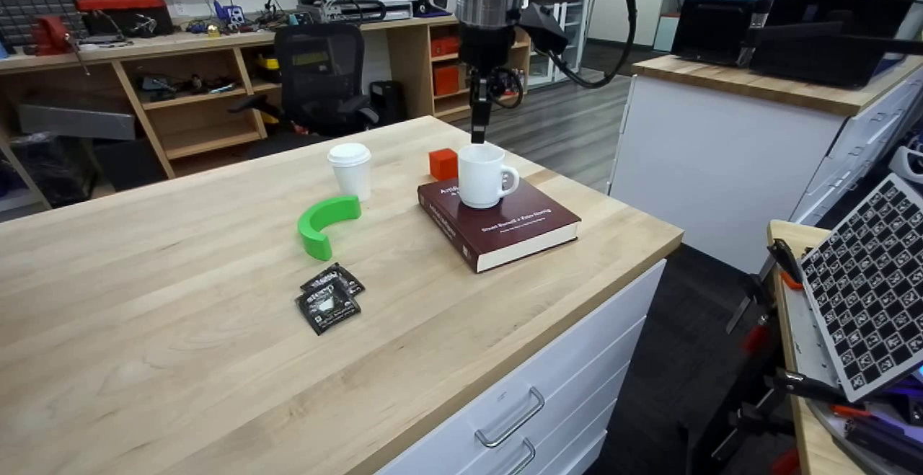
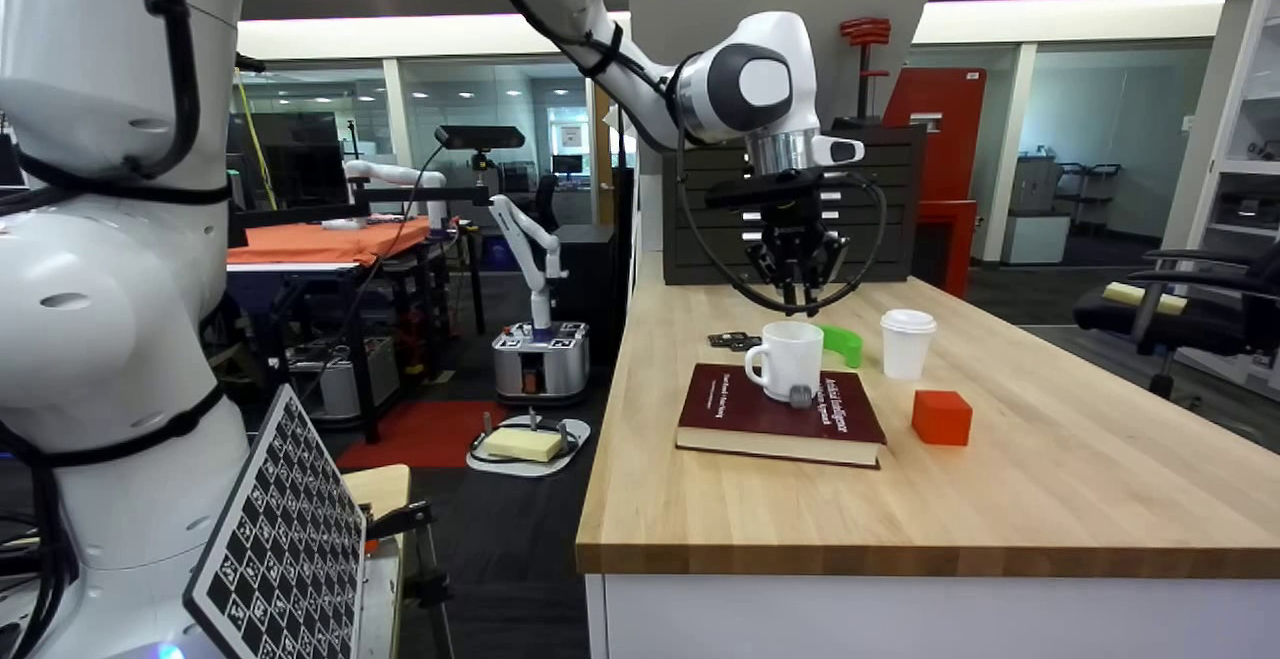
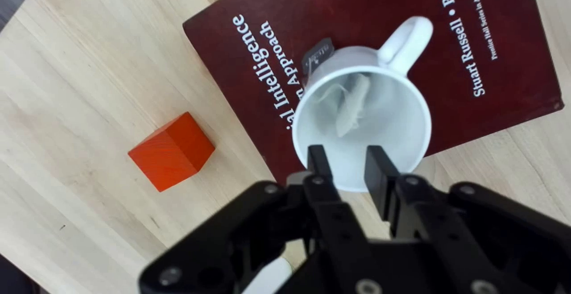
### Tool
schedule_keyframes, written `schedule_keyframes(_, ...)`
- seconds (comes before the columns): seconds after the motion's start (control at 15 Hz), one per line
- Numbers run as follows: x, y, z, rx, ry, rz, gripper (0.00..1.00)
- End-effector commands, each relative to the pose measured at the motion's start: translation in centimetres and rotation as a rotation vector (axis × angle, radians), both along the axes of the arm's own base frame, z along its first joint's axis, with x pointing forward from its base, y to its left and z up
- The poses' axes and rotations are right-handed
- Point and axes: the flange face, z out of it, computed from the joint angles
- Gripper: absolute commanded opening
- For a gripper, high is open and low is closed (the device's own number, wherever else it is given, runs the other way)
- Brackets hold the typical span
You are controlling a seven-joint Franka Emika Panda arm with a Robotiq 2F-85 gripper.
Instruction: Pick up the teabag from the table and put it in the white mug
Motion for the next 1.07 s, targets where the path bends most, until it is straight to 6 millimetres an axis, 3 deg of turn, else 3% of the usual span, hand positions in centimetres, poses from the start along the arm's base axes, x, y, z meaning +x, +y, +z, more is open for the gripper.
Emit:
schedule_keyframes(0.0, 0.04, 0.00, 0.13, 0.000, 0.000, -0.001, 0.34)
schedule_keyframes(0.2, 0.06, 0.00, 0.21, 0.000, -0.002, -0.001, 0.53)
schedule_keyframes(1.0, 0.07, -0.01, 0.22, 0.000, -0.002, -0.001, 0.54)
